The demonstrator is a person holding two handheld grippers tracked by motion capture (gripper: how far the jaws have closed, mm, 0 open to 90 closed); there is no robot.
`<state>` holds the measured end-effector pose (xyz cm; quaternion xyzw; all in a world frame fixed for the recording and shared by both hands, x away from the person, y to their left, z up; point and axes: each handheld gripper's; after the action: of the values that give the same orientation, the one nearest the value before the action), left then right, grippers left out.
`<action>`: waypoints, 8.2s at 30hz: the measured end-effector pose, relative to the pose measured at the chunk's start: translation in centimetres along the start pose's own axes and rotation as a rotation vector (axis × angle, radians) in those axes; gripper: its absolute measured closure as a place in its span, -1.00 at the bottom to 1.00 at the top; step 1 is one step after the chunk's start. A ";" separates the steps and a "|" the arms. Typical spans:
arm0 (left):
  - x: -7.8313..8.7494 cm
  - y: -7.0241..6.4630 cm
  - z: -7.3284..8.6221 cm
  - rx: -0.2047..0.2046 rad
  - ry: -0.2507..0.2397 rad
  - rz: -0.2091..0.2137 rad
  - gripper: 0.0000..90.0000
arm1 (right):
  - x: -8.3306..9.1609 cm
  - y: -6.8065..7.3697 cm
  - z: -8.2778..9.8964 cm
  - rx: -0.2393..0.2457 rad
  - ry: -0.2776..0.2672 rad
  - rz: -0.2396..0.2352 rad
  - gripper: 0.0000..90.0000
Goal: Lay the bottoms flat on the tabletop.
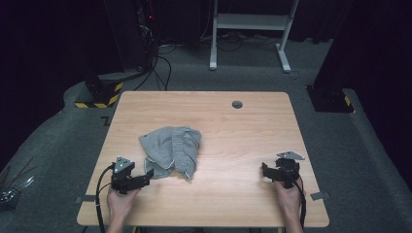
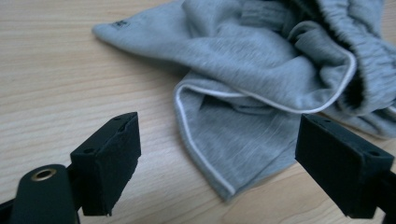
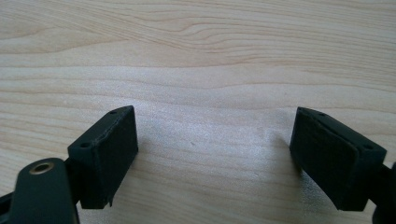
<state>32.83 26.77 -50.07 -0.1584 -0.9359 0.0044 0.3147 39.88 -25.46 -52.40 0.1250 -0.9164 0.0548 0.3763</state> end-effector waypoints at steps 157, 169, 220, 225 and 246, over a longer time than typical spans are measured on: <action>-6.1 -7.6 -7.5 -0.119 0.064 0.220 0.82 | 0.0 0.0 0.0 0.001 0.000 0.000 -0.66; -6.7 -6.8 -5.7 -0.161 0.111 0.106 0.46 | 0.0 0.0 0.0 0.001 -0.001 0.000 -0.66; -6.6 -6.1 -6.6 -0.147 0.136 0.081 0.79 | 0.0 0.1 0.0 0.001 0.000 -0.003 -0.65; -6.7 -5.8 -5.6 -0.134 0.149 0.026 0.44 | 0.0 0.0 0.0 0.004 -0.001 -0.003 -0.65; -3.2 -8.9 -2.3 -0.255 0.122 0.094 0.01 | -0.1 0.5 -0.1 0.037 -0.007 -0.038 -0.54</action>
<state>33.93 17.16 -49.15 -0.2407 -0.8996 -0.1093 0.3476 39.85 -24.96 -52.38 0.1497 -0.9139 0.0642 0.3719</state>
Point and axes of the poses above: each handheld gripper's, and its own axes: x roughly backward along the jaws, z roughly out of its underside, y roughly to its left, and after that the axes turned 1 degree about -z, right-handed
